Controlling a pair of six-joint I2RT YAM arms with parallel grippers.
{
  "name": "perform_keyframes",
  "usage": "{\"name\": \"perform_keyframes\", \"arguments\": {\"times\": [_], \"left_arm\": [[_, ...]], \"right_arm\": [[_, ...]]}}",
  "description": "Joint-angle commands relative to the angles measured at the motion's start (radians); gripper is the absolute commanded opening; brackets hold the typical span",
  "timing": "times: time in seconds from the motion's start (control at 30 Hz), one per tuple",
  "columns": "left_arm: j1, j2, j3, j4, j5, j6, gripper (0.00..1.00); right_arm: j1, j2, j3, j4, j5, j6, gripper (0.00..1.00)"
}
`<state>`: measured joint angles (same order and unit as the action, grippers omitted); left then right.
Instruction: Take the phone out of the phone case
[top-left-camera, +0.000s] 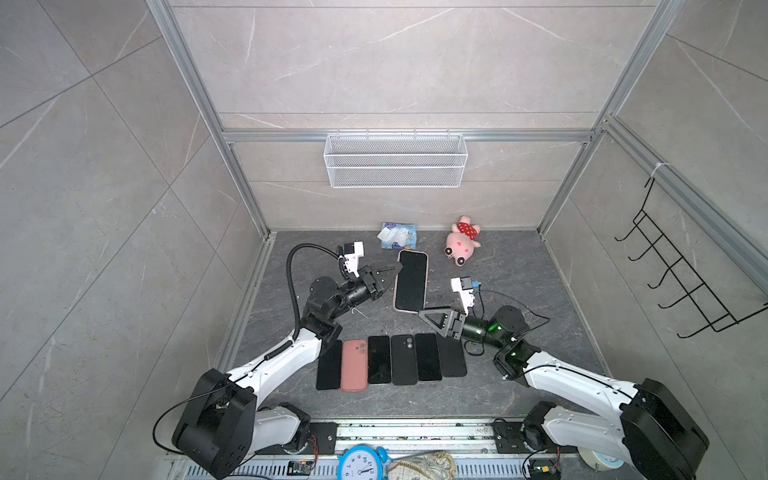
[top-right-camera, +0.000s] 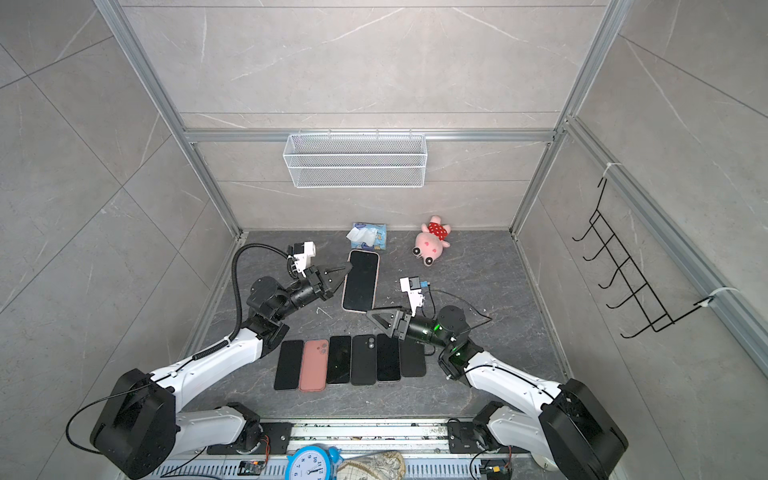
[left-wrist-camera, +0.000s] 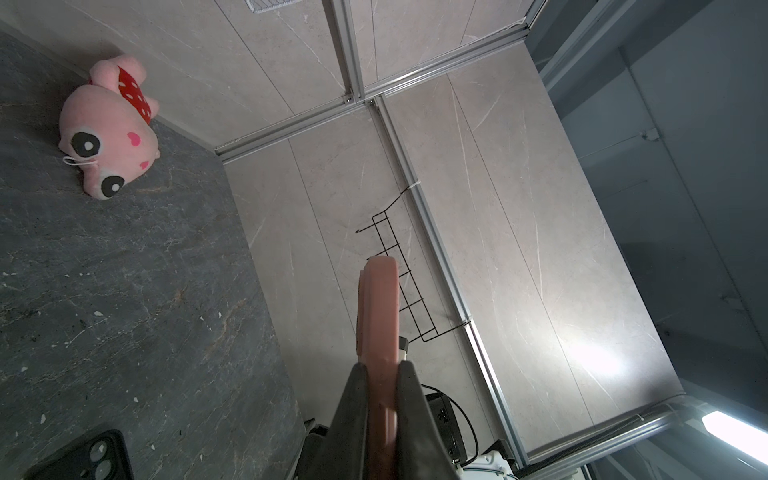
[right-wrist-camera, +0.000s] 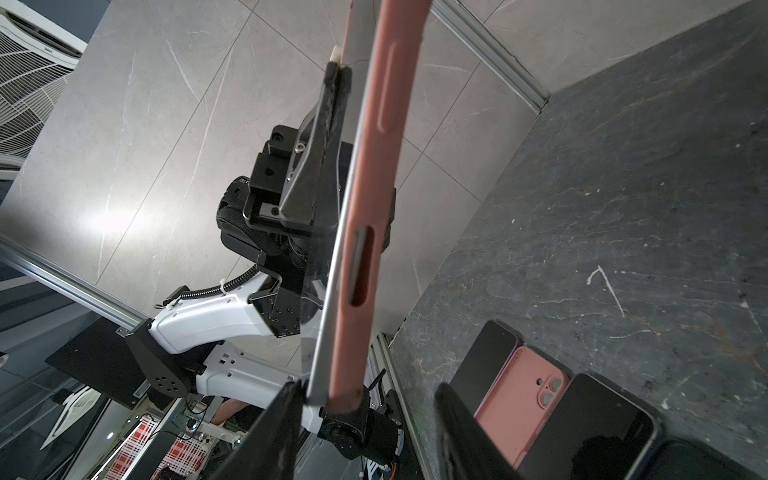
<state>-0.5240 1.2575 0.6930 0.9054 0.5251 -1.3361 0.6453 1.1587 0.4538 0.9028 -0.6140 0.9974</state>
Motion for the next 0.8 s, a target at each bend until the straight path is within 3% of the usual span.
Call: {"name": "perform_keyframes", "arguments": {"times": [0.0,0.77], "left_arm": [[-0.007,-0.02,0.019,0.102,-0.003,-0.017,0.0],[-0.008,-0.017,0.023,0.109,-0.013,-0.021,0.0]], "right_arm": [[0.005,0.009,0.009,0.057,-0.003,0.012,0.52],[0.005,0.007,-0.047,0.096,0.007,0.02,0.52]]}}
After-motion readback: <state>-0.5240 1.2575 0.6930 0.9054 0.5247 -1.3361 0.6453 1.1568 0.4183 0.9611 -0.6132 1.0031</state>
